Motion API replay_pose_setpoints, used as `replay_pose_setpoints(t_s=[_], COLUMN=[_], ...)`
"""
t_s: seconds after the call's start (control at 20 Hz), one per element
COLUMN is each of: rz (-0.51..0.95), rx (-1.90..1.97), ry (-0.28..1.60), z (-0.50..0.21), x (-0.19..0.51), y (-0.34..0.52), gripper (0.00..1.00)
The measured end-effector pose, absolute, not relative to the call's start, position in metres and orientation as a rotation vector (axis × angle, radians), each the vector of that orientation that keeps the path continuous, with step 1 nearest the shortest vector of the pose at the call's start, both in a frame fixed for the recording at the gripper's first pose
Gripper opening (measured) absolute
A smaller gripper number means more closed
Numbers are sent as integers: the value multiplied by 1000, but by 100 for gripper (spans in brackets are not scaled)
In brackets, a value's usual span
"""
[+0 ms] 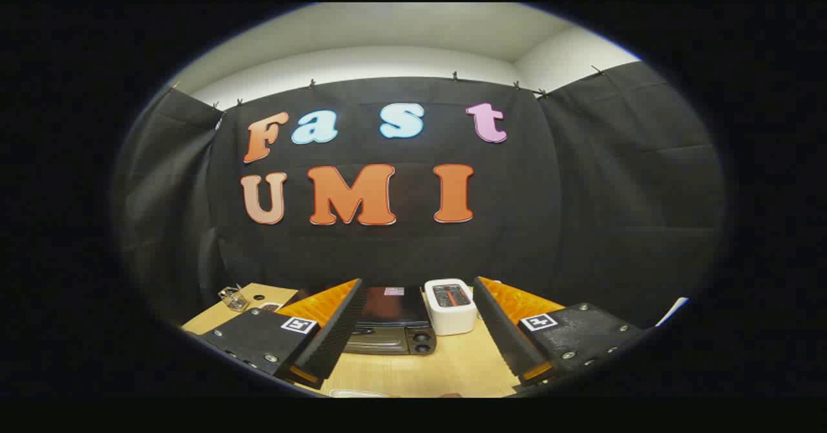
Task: Open the toaster oven, put the food inside, and close the toaster oven door.
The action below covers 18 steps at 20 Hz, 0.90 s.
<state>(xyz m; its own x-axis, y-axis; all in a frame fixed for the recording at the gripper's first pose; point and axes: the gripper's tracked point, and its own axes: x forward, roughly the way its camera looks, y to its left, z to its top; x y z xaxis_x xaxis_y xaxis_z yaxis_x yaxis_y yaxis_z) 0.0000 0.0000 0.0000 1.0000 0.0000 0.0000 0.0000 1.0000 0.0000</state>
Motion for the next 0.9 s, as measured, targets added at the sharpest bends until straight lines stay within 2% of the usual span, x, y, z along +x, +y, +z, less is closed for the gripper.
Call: replay_pose_setpoints(t_s=[0.4, 0.9], rz=[-29, 33], rx=[42, 45], ry=[-2, 63], z=[-8, -36], x=[9, 10], y=[-4, 45], gripper=[99, 99])
